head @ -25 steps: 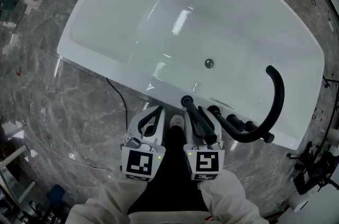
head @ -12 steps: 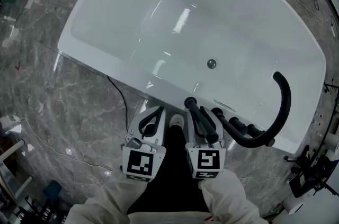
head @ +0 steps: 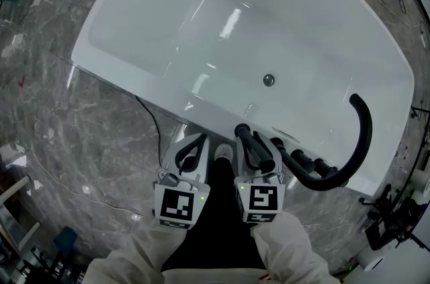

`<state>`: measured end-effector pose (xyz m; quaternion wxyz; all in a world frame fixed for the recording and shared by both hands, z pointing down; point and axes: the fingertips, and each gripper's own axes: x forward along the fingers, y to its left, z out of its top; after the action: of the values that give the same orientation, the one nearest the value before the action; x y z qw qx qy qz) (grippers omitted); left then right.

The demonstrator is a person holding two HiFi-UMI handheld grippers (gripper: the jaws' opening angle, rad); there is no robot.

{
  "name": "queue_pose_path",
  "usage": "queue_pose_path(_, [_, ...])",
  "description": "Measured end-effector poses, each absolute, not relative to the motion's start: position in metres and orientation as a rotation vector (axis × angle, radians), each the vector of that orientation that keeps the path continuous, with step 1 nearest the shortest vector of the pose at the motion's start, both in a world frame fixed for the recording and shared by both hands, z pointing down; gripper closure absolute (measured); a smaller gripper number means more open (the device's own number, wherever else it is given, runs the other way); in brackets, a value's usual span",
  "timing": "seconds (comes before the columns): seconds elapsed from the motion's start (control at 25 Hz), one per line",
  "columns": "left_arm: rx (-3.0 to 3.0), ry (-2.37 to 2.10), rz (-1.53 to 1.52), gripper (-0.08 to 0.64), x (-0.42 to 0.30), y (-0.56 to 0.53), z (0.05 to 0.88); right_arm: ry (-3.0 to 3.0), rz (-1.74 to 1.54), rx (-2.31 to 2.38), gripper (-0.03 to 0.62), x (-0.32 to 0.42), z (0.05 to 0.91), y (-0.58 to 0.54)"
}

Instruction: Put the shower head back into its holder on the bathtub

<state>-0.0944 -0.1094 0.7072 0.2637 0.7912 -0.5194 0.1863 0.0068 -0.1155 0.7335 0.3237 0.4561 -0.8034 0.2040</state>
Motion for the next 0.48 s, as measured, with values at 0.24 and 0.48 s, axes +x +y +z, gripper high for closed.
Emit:
queue_pose_path(0.24, [2.134, -1.4, 0.509, 0.558, -0.0952, -0.1105, 0.7106, -2.111, 0.526, 1.184, 0.454, 0.0049, 0.7365, -0.118])
queue_pose_path(0.48, [2.127, -1.401, 0.506, 0.558, -0.0954, -0.1132, 0.713, -2.111, 0.51, 1.174, 0.454, 0.0028, 0.7388, -0.1179])
